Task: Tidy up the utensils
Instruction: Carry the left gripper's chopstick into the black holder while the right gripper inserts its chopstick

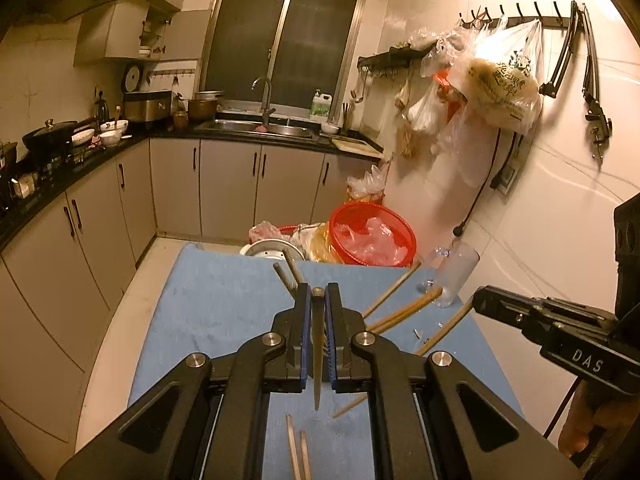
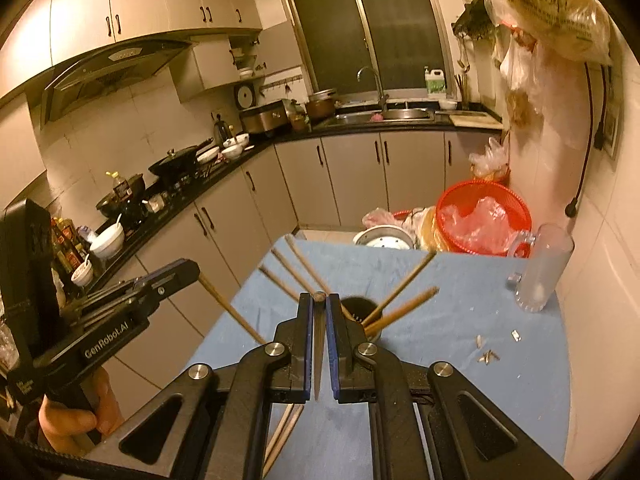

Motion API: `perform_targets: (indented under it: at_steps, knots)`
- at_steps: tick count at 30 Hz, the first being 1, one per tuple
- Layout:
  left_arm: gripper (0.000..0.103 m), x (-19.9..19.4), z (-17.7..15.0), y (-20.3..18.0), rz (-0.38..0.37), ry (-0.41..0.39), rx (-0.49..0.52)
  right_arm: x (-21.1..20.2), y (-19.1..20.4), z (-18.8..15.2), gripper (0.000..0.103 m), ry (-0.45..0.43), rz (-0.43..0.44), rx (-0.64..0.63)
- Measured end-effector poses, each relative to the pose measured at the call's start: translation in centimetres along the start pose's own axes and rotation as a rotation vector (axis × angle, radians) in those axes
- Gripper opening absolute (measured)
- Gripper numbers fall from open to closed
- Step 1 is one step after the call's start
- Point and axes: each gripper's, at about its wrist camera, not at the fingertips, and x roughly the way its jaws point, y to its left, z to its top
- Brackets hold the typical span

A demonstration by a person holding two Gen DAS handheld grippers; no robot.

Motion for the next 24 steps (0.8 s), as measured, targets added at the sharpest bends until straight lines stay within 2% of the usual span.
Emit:
perform_targets:
  at_steps: [11, 18, 24]
  knots:
    - [0.006, -0.3, 1.1, -0.3, -0.021, -0.024, -0.018, -1.0, 0.0, 1.3, 0.006, -0.026, -0.019, -0.011]
    - [0.006, -1.4, 4.5, -1.8, -0.033, -0.084, 0.005, -2.1, 0.0, 4.0, 0.006, -0.079, -0.054, -0.028]
    - [0.006, -0.8, 7.2, -3.2, -0.027, -0.140, 0.007, -2.1, 0.2, 6.7, 0.006, -0.133, -0.096, -0.043]
